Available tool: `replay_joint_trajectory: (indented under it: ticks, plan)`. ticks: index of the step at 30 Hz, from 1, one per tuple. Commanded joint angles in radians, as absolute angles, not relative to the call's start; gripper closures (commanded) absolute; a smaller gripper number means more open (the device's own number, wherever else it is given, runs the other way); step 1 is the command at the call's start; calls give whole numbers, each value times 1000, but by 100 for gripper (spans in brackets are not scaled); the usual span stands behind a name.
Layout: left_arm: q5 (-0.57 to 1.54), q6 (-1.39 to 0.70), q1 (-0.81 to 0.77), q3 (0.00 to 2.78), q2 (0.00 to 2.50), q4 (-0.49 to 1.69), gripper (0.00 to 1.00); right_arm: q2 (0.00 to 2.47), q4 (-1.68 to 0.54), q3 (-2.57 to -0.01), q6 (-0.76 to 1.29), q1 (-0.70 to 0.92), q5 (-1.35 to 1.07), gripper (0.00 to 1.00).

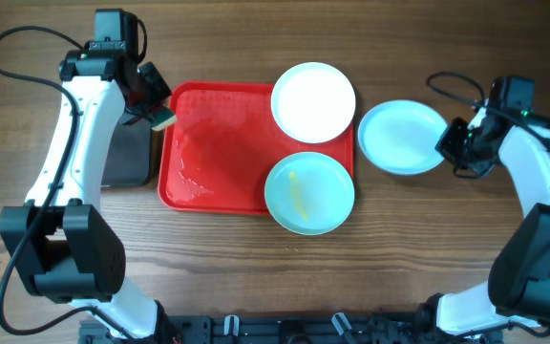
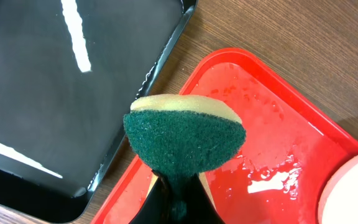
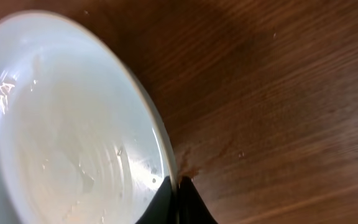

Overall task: Clean dirty plates on tray and stack at the side
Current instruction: 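Grasp the light-blue plate rim with the right gripper and drag it left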

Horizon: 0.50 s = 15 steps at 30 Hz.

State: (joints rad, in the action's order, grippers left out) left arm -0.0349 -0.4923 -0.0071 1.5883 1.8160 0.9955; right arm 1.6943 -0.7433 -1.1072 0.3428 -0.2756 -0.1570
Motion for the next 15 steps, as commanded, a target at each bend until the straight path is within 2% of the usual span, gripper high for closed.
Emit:
replay_joint_trajectory:
  ticks: [1, 13, 14, 15]
  plan:
    - [-27, -502, -4, 1582, 1822, 997, 96, 1679, -676, -1037, 371, -274, -142, 96]
    - [-27, -502, -4, 1582, 1822, 992, 96, 1679, -583, -997, 419, -279, -56, 95]
    - [-27, -502, -4, 1582, 1822, 992, 96, 1679, -583, -997, 418, -279, -57, 91]
    - [-27, -502, -4, 1582, 1822, 992, 96, 1679, -585, -1000, 417, -279, -61, 73]
